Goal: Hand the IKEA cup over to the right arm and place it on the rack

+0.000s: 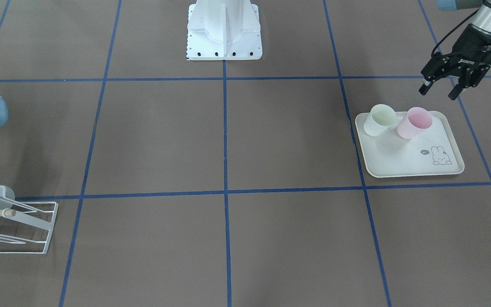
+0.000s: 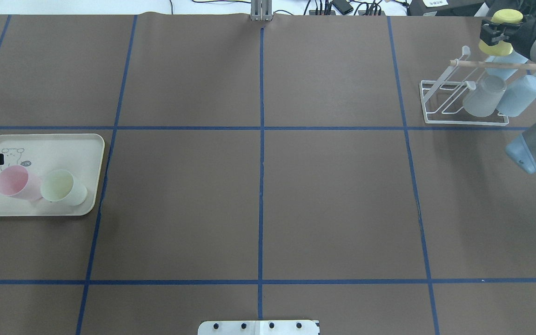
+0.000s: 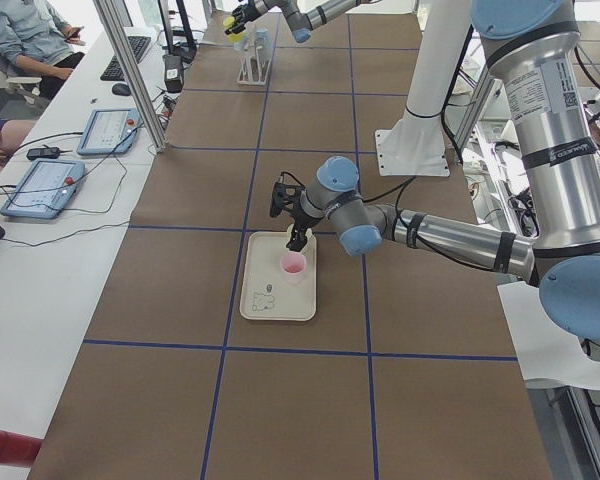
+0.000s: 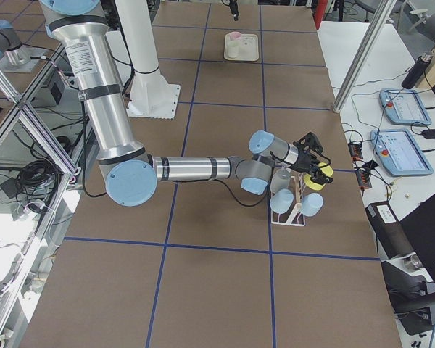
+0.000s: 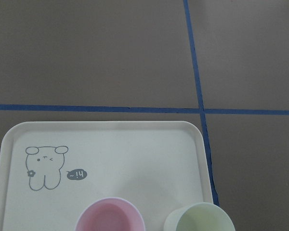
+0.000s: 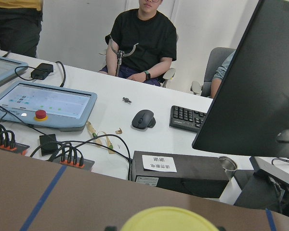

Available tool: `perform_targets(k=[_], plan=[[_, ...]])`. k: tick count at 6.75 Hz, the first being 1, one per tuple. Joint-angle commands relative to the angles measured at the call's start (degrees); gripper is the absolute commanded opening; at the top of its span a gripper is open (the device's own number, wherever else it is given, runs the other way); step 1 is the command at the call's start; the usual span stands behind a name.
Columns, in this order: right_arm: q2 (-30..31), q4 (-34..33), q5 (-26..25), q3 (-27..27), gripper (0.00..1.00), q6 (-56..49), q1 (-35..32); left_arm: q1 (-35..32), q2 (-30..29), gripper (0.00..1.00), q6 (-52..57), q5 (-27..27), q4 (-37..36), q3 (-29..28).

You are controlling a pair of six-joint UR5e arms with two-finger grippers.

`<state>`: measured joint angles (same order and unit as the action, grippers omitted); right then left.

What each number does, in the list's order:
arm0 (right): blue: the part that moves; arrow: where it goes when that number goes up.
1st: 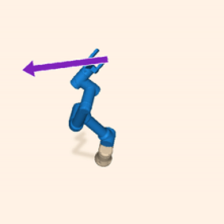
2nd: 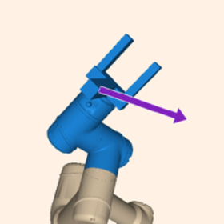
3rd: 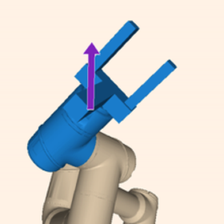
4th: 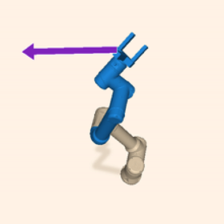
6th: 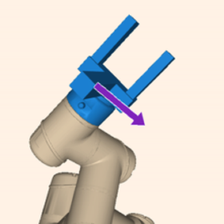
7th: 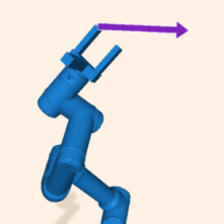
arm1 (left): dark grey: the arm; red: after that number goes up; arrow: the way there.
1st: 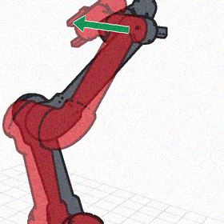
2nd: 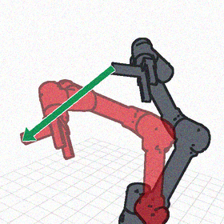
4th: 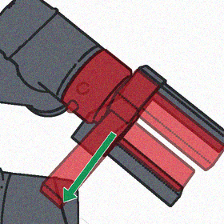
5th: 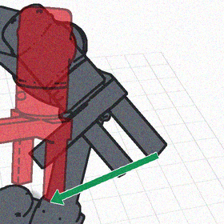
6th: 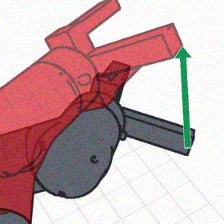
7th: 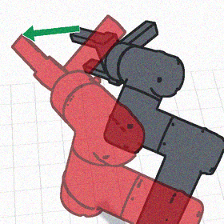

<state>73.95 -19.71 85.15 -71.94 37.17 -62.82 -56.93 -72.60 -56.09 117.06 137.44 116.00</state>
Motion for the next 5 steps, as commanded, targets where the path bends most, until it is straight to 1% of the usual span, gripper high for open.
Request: perform_targets(k=[1, 3, 4, 5], plan=[[0.14, 0.02, 0.02, 0.48, 0.00, 0.00, 0.86, 0.06, -0.09, 1.00, -0.07, 0.01, -0.07, -0.07], [0.57, 0.11, 0.02, 0.57, 0.01, 0.00, 1.04, 0.15, -0.35, 1.00, -0.33, 0.09, -0.07, -0.42], [0.84, 0.46, 0.10, 0.57, 0.51, -0.08, 1.04, 0.15, -0.44, 1.00, -0.42, 0.10, -0.07, -0.42], [1.19, 0.55, 0.19, 0.57, 0.99, -0.08, 1.04, 0.15, -0.44, 1.00, -0.42, 0.10, -0.07, -0.42]])
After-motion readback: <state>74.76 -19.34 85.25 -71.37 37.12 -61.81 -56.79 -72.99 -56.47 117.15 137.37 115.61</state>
